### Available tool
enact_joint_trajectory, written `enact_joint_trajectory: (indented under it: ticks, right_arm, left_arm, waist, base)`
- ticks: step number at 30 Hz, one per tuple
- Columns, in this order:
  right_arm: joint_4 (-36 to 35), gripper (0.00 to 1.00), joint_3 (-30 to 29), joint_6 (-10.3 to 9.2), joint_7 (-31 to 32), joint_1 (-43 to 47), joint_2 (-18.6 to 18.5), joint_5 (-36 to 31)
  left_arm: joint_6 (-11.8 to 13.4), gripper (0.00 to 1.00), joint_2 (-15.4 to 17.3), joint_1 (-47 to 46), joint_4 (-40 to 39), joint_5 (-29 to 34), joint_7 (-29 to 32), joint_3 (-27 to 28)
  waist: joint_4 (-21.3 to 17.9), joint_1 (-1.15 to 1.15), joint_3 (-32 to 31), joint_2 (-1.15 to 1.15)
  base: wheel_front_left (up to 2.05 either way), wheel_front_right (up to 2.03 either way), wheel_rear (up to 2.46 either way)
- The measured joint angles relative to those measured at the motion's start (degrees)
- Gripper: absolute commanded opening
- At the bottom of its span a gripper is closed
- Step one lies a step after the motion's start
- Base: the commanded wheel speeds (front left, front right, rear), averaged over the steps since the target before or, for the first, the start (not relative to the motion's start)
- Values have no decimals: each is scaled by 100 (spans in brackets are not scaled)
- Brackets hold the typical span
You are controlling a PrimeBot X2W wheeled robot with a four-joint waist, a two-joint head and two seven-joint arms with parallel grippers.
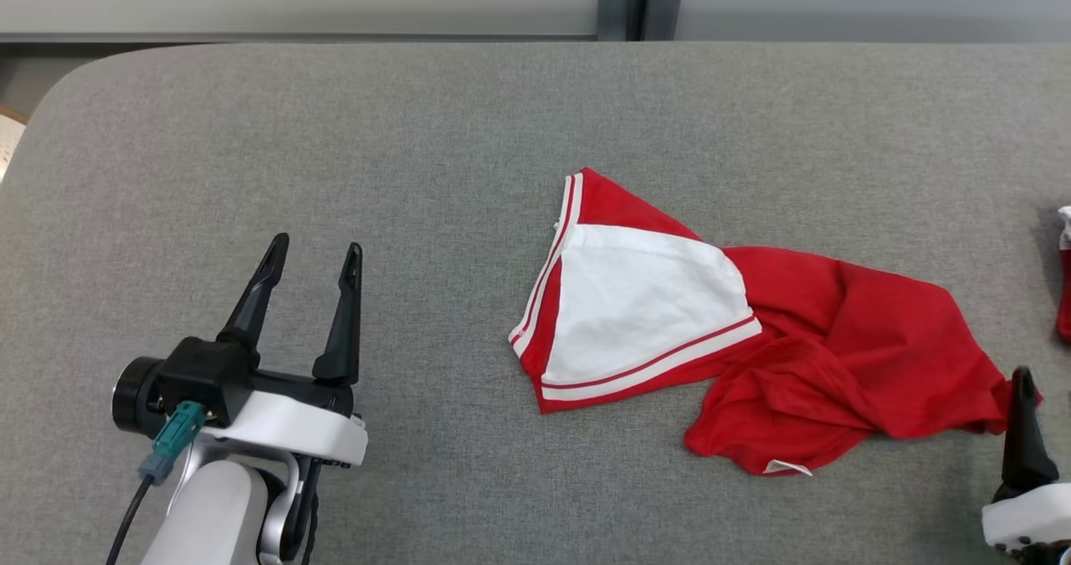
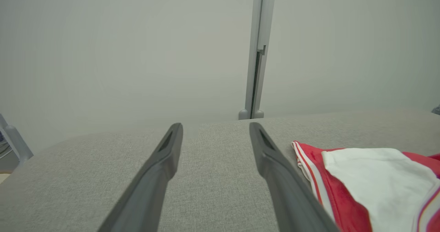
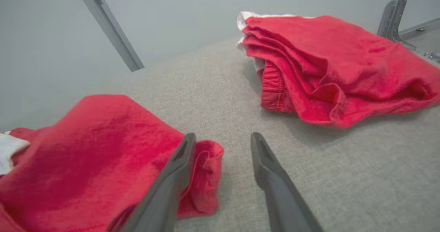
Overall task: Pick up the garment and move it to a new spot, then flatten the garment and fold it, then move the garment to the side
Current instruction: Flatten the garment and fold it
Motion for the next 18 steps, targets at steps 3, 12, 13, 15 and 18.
enact_joint_trajectory:
  ticks: [3,12,13,15,18]
  right_arm:
    - [-501,100,98,0,-169,141,-152,-174]
    - [-2206,100,867,1,307,760,-307,-792]
    - [-2320,100,935,1,369,829,-292,-825]
    - [-2515,100,1028,1,524,866,-238,-904]
    - [-2677,100,1121,1,649,1061,-142,-953]
  left_arm:
    - [43,100,12,159,-12,-2,0,65]
    - [132,100,87,617,-27,-19,2,111]
    - [138,100,98,654,-35,-19,15,109]
    - [138,100,116,687,-27,-19,47,82]
    - [138,100,134,716,-27,-19,96,49]
  waist:
    - [-32,0,-119,0]
    - [-121,0,-647,0]
    - [-129,0,-701,0]
    - [-144,0,-782,0]
    - [-142,0,-854,0]
  base:
    - [0,0,0]
    - [0,0,0]
    - [0,0,0]
    - [0,0,0]
    - [0,0,0]
